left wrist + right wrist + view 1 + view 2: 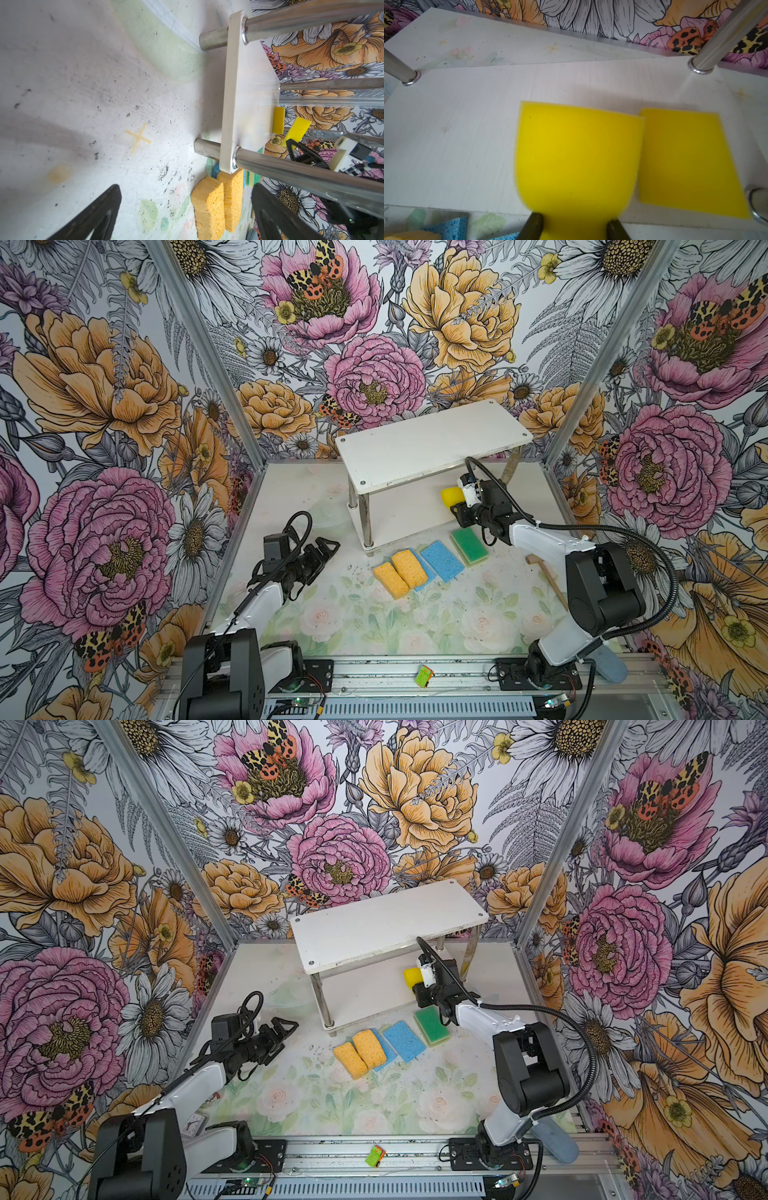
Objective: Place and organize the cleaning sponges onto the shelf
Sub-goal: 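Carry the yellow sponge with the right gripper under the shelf's top board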
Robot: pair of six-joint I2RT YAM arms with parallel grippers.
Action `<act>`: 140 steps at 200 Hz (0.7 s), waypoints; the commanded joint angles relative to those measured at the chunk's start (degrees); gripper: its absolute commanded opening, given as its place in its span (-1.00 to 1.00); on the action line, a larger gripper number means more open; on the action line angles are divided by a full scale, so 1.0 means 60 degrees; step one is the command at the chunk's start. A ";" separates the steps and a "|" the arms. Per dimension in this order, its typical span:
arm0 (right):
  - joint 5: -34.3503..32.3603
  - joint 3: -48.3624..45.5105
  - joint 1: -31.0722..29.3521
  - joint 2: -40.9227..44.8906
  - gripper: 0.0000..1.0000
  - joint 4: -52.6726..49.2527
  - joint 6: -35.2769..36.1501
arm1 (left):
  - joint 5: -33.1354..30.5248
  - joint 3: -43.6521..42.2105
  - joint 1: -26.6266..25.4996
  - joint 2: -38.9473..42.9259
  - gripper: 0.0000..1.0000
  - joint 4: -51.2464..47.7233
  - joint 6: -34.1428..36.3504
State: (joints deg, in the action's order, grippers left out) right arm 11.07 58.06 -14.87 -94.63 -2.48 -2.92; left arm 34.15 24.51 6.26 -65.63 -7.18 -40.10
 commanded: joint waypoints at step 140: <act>0.0338 0.0958 0.0140 -0.0898 -0.14 -0.0024 0.0029 | 0.0138 0.0016 0.0102 -0.0020 0.98 0.0109 0.0118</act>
State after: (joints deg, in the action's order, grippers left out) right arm 12.25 61.89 -14.52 -99.18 -2.66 -2.90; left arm 34.15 24.51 6.26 -65.65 -7.20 -40.10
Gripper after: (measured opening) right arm 0.427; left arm 0.989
